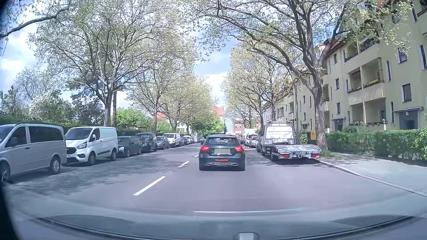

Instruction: Follow the waypoints while adhering to traffic rules and regulations

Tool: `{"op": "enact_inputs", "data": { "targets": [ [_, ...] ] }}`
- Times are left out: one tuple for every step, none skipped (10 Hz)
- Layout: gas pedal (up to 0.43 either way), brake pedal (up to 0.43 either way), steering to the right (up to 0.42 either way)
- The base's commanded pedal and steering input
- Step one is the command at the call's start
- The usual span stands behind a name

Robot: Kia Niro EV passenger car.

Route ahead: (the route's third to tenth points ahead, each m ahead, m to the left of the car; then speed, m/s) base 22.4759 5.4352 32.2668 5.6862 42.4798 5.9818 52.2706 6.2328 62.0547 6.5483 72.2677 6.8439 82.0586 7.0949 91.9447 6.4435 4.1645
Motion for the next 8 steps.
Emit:
{"op": "enact_inputs", "data": {
  "targets": [
    [0.24,0.024,0.0],
    [0.24,0.018,0.001],
    [0.228,0.018,0.001],
    [0.22,0.018,0.001],
    [0.22,0.024,0.001],
    [0.22,0.018,0.001],
    [0.228,0.018,0.001],
    [0.24,0.024,0.0]
  ]
}}
